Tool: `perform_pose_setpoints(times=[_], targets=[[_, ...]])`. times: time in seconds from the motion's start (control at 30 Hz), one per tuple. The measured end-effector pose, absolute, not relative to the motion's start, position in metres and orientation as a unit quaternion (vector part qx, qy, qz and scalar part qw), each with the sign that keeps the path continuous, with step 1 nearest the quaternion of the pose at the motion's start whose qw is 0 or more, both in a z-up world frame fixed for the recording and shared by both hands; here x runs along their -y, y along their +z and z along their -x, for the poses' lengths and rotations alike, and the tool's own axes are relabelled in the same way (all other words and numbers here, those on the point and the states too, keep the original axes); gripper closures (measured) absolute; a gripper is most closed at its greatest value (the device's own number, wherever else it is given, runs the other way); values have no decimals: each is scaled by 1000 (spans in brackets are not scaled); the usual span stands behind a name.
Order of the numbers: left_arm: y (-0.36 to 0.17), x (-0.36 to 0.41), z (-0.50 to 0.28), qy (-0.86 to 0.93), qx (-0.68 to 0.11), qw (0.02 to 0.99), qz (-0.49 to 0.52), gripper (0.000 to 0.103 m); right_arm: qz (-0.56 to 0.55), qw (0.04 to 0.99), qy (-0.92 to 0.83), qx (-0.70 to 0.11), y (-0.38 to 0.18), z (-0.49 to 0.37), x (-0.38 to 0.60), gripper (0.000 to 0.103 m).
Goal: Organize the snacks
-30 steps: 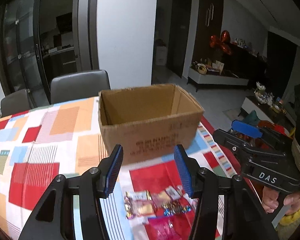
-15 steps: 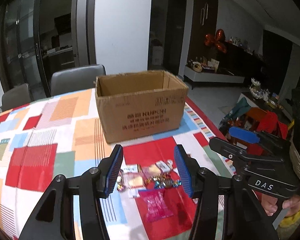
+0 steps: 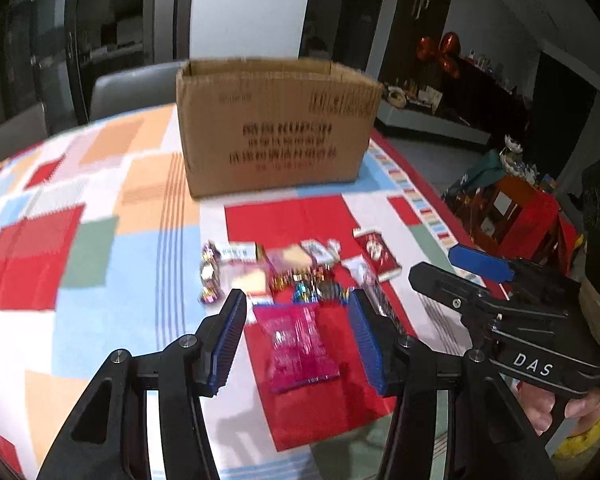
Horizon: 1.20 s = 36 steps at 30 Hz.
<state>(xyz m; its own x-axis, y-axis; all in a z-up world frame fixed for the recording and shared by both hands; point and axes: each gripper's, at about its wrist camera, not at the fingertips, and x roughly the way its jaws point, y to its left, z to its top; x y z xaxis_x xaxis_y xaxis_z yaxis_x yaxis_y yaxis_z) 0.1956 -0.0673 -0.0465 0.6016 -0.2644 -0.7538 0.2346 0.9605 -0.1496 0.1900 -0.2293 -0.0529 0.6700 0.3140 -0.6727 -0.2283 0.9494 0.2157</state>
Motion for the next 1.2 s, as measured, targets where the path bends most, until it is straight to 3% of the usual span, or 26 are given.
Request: perform_pose_setpoints(times=[0.9, 1.03, 1.2], targets=[[-114, 76, -219, -132, -499, 856, 20, 52, -73, 872, 144, -462, -118, -215, 219, 63], [-117, 75, -222, -131, -502, 855, 24, 60, -66, 874, 142, -461, -119, -218, 216, 67], [-117, 74, -221, -133, -500, 855, 27, 62, -49, 878, 138, -455, -120, -219, 211, 78]])
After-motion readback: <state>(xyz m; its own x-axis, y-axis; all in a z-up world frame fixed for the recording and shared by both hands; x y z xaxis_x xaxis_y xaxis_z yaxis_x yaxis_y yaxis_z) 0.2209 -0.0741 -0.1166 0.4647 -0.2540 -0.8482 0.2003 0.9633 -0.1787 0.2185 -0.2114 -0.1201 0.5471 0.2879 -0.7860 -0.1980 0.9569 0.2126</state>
